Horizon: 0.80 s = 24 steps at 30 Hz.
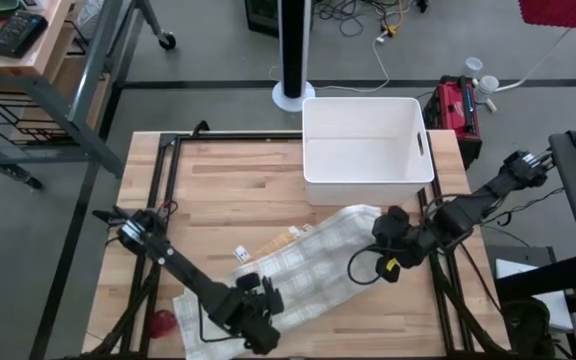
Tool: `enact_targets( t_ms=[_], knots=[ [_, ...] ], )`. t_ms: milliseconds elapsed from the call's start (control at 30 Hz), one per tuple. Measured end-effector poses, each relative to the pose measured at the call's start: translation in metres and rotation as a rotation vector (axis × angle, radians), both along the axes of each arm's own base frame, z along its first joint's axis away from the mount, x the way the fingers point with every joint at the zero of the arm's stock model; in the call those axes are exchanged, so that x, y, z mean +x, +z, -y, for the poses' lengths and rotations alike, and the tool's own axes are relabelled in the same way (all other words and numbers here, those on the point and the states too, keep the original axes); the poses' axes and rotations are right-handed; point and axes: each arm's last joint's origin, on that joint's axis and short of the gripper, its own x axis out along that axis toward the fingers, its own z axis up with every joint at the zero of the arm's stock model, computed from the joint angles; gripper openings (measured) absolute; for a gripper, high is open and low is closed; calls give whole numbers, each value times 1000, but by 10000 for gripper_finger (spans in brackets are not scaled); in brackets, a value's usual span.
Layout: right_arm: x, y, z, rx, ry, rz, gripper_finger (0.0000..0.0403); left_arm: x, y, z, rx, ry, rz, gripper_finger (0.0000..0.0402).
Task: Fold towel
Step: Fold the white checkered towel
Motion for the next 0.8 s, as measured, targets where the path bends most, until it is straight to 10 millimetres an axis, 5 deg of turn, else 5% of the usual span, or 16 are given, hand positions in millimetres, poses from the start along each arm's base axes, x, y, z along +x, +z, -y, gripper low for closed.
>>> enact_targets(
  t_ms=[300,800],
  knots=[
    [30,25,-19,-63,104,31,9,-29,-22,16,24,102,-68,36],
    [90,51,-49,-80,281,175,9,-38,-88,-22,293,129,41,36]
  ],
)
